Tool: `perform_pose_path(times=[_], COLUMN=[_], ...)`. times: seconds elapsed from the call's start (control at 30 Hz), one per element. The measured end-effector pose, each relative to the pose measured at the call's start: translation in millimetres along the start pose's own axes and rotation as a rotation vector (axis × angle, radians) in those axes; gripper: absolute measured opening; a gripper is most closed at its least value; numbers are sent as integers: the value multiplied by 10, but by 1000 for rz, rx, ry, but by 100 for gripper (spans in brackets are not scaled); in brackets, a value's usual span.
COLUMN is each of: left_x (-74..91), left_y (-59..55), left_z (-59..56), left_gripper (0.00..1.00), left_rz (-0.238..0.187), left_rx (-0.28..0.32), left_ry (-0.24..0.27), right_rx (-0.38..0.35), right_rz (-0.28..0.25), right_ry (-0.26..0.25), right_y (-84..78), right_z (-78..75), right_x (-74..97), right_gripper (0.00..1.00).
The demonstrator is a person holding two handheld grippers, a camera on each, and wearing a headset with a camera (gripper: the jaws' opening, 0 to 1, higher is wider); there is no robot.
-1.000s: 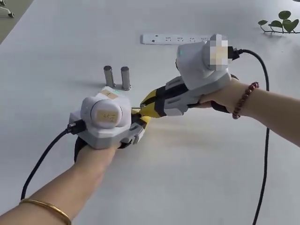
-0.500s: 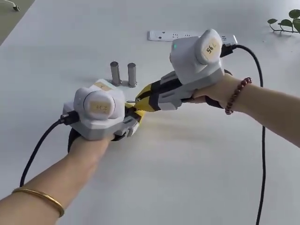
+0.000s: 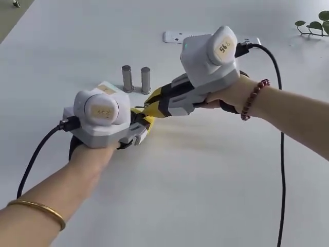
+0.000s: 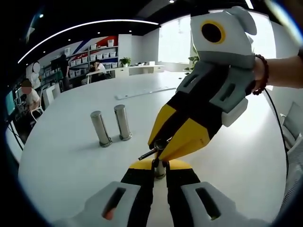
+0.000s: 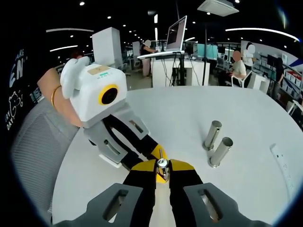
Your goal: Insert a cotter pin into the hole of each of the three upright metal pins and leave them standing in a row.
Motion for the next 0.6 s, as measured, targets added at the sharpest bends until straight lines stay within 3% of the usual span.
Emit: perform_pose_path(times=[0.33, 0.6], left_x=[11, 56], left_y=[-55, -109], left_z=[2, 4], left_gripper=[9, 14], left_rz=[30, 30], left_rx=[9, 17], left_ry=[6, 0], right_rx=[-13, -13], right_rz=[-7, -8], right_ry=[-14, -15], right_y=[7, 22], right_z=[-5, -9], right_x=[-9, -18], right_gripper=[5, 5])
Point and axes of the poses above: the centre of the closed fingertips' face, and the gripper's own axes: x roughly backward along the fingers, z roughly to its left, y roughly out of its top, the point moved 6 cm from there along x, roughly backward along the fingers, and after that the axes turned 10 degrees about y, right-handed, at the moved point
